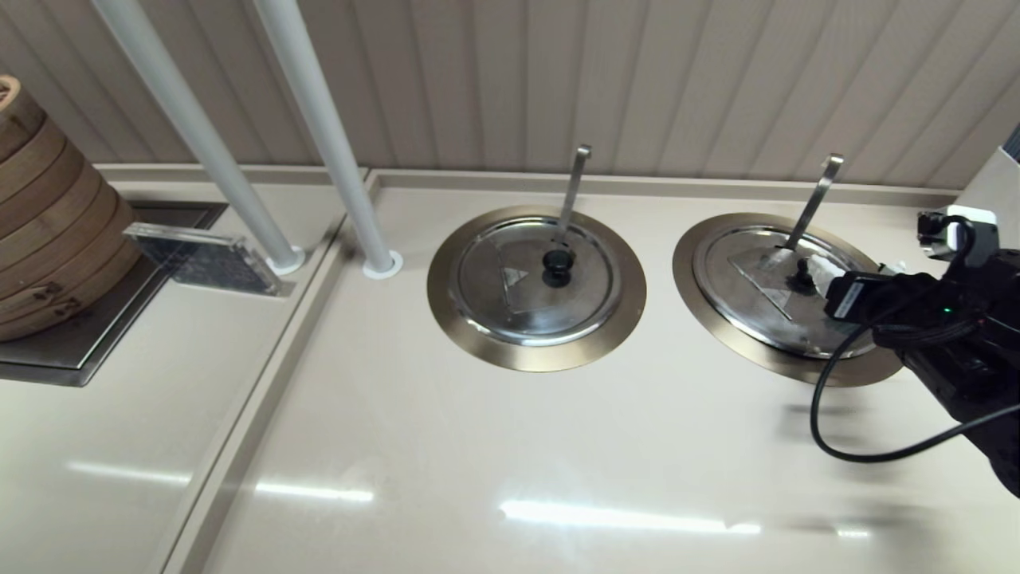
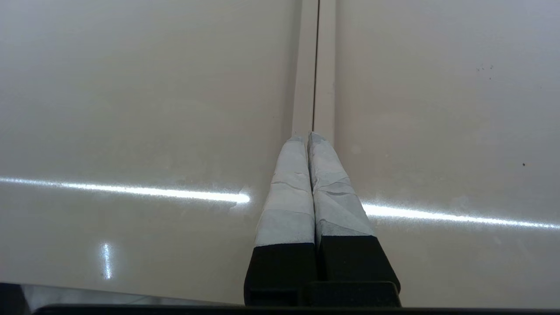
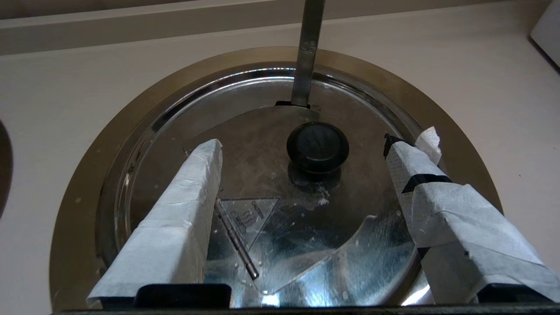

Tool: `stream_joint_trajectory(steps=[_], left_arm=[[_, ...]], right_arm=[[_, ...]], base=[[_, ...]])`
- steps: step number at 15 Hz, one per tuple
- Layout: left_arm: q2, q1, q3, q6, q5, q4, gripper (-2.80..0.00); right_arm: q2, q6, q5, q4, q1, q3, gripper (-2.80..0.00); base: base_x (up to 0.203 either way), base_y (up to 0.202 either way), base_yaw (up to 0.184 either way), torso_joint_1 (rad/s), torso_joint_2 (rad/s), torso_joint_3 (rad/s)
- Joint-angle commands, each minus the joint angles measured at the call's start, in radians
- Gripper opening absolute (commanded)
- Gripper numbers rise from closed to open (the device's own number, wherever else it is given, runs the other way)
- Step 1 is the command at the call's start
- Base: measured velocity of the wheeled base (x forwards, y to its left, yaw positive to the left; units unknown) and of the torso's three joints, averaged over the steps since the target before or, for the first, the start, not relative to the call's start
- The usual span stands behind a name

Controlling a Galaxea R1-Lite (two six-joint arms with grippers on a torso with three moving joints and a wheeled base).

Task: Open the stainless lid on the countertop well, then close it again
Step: Open the lid

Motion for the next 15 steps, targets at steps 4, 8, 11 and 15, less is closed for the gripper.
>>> stream_joint_trajectory(steps=[4,8,11,15], left_arm=[[0.000,0.000,0.000,0.000,0.000,0.001,-2.80],[0.000,0.000,0.000,0.000,0.000,0.001,-2.80],[0.000,0.000,0.000,0.000,0.000,0.001,-2.80],[0.000,0.000,0.000,0.000,0.000,0.001,-2.80]], right_arm=[[0.223,-0.022,-0.022,-0.053,-0.055,-0.234,0.00],[0.268,-0.036,-0.018,-0.019,-0.081,-0.272,0.00],[0.300,-0.033,-0.017,-0.020,-0.055,-0.275,0.00],[0.300,-0.029,-0.020,-0.020,-0.006,-0.272,0.00]], base=[[0.000,0.000,0.000,0.000,0.00,0.000],[0.000,0.000,0.000,0.000,0.00,0.000],[0.000,0.000,0.000,0.000,0.00,0.000],[0.000,0.000,0.000,0.000,0.00,0.000]])
